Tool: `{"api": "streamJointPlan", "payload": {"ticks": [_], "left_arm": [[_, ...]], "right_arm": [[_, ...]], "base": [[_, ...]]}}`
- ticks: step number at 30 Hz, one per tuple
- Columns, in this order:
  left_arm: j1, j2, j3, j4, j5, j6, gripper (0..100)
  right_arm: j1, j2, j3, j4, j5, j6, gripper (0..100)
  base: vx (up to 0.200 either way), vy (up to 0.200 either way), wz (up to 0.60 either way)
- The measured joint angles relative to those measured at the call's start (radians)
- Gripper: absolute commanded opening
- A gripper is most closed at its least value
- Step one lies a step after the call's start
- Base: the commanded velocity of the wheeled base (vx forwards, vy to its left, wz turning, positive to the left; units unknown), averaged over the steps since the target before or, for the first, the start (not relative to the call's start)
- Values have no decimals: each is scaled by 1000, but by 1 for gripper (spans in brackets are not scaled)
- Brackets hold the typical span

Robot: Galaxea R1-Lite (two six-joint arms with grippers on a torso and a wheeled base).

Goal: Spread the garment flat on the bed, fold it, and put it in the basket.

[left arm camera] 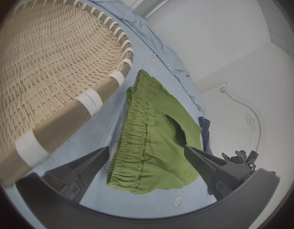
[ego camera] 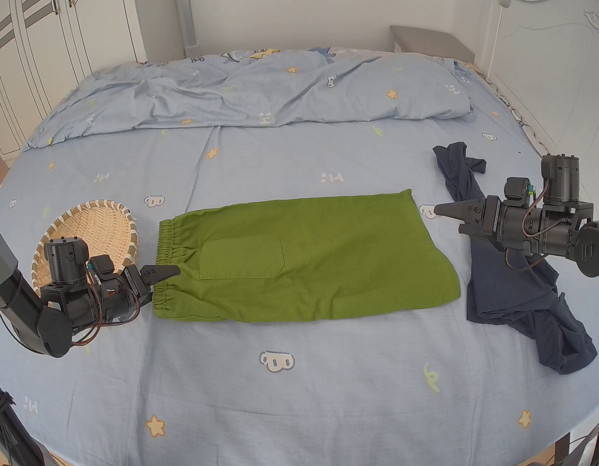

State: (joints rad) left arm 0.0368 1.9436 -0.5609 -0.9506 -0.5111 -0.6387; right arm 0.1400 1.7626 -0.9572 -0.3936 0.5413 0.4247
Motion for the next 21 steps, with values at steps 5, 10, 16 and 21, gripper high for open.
{"api": "streamJointPlan", "payload": {"ticks": [5,10,16,21], "left_arm": [[-6,20,-17,0,2,0,100],[-10,38,-40,-1,6,2,100],[-32,73,-51,-36,26,29,100],[-37,113,-51,-79,50,57,100]], "right_arm": [[2,0,2,-2,0,-1,100],[2,1,3,-2,0,-1,100],[2,3,3,-2,0,-2,100],[2,3,3,-1,0,-2,100]], "base": [[0,0,0],[0,0,0],[0,0,0],[0,0,0]]}}
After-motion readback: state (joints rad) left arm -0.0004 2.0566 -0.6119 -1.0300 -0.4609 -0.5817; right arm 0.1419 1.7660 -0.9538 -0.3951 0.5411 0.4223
